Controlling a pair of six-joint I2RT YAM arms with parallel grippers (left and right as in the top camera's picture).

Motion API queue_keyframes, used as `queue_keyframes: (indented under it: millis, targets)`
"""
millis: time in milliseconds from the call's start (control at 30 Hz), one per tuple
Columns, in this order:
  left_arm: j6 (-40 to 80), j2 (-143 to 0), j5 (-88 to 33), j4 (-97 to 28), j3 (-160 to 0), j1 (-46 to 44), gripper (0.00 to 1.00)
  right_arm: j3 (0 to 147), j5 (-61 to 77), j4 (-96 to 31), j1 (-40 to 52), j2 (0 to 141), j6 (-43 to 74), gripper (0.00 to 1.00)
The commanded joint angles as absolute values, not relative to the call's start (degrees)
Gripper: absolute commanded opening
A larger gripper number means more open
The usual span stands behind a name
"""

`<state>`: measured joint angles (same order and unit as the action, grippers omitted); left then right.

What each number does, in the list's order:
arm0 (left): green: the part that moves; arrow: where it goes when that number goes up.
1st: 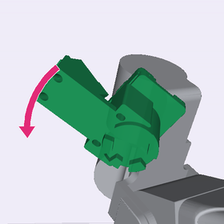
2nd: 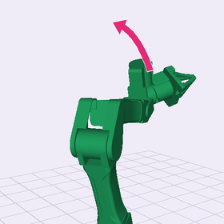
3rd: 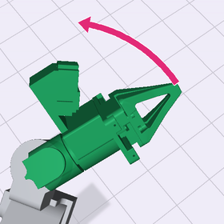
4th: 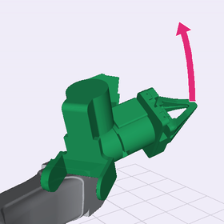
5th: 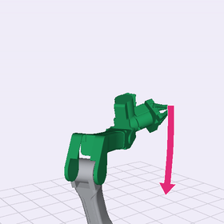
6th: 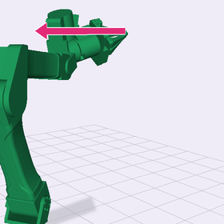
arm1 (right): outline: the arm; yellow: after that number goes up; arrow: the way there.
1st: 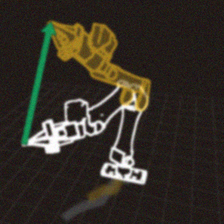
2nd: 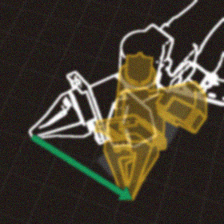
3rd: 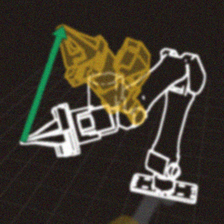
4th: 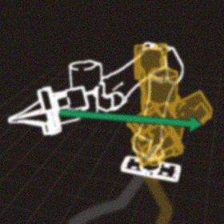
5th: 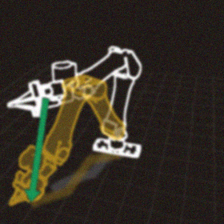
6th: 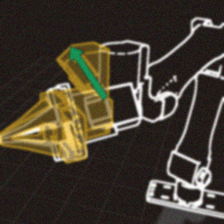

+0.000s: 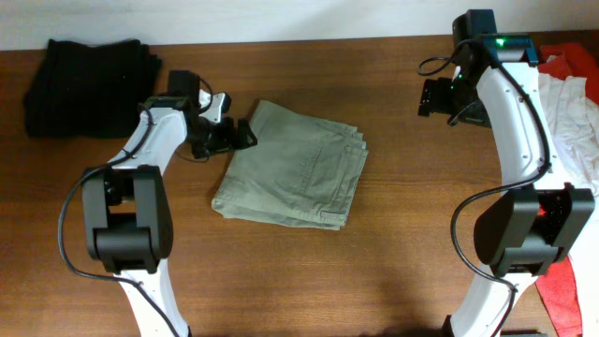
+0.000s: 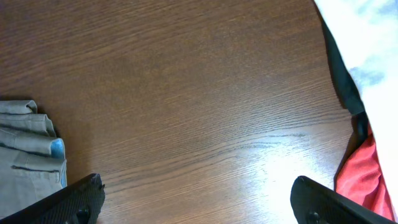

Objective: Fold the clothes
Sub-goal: 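Grasp the folded shorts' left side with the left gripper, then drag the folded shorts to the back-left corner with the left gripper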

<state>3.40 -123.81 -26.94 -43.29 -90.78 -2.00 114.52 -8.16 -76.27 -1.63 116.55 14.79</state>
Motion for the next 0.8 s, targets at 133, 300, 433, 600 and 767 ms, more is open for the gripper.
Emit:
queue_keyframes:
  millis: [133, 300, 433, 600, 767]
  targets:
    - [-9.15, -131.28, -38.15, -47.59, -91.33, -1.5, 0.99, 114.48, -9.3, -76.27, -1.52, 115.87, 14.83, 0.99]
    - [-9.98, -131.63, -38.13, -48.4, -91.33, -3.05, 0.56, 114.48, -9.3, -76.27, -1.52, 115.85, 14.81, 0.99]
    - [-9.98, -131.68, -37.71, -46.92, -91.33, -3.33, 0.31, 114.48, -9.3, -76.29, -1.52, 115.87, 14.83, 0.99]
    - [0.27, -131.68, -33.19, -36.03, -91.35, -1.63, 0.01, 114.48, -9.3, -76.27, -1.52, 115.87, 14.81, 0.99]
    - [2.39, -131.68, -32.45, -27.64, -92.95, 1.67, 0.01, 114.48, -9.3, -76.29, -1.52, 115.87, 14.83, 0.99]
